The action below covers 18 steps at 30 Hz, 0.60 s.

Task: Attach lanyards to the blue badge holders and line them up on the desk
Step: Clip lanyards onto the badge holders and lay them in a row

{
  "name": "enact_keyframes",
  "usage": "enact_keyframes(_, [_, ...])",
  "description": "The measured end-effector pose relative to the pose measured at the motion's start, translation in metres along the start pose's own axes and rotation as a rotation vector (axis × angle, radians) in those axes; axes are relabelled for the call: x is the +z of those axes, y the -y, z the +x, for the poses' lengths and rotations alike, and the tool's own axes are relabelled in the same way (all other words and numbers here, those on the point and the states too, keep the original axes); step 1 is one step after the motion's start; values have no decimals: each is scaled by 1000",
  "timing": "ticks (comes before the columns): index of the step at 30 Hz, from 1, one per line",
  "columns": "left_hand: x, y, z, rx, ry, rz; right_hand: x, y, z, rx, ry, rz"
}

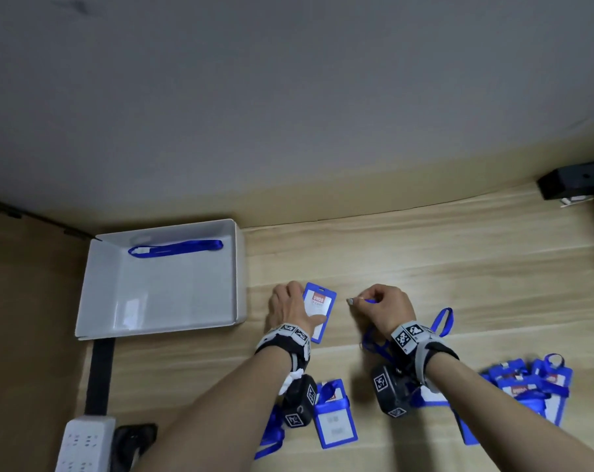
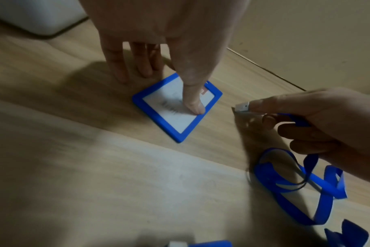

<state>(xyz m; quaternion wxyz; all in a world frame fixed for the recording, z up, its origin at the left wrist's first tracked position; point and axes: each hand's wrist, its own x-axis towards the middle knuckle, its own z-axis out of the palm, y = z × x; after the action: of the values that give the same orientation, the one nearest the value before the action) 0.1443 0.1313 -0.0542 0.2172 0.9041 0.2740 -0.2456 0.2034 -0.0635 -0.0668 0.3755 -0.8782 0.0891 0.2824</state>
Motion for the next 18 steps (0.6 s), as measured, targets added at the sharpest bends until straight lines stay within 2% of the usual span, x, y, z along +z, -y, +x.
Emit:
enact_keyframes(4, [0,-2,3,14,7,0,7,7,-1,-24,-29,-72])
enact_keyframes(8, [-6,4,-2,61,26,-163,10,12,-8,-41,-17,27])
enact_keyframes(18, [-55,29,-51,368,192,-274,-1,24,-45,-161,5,222])
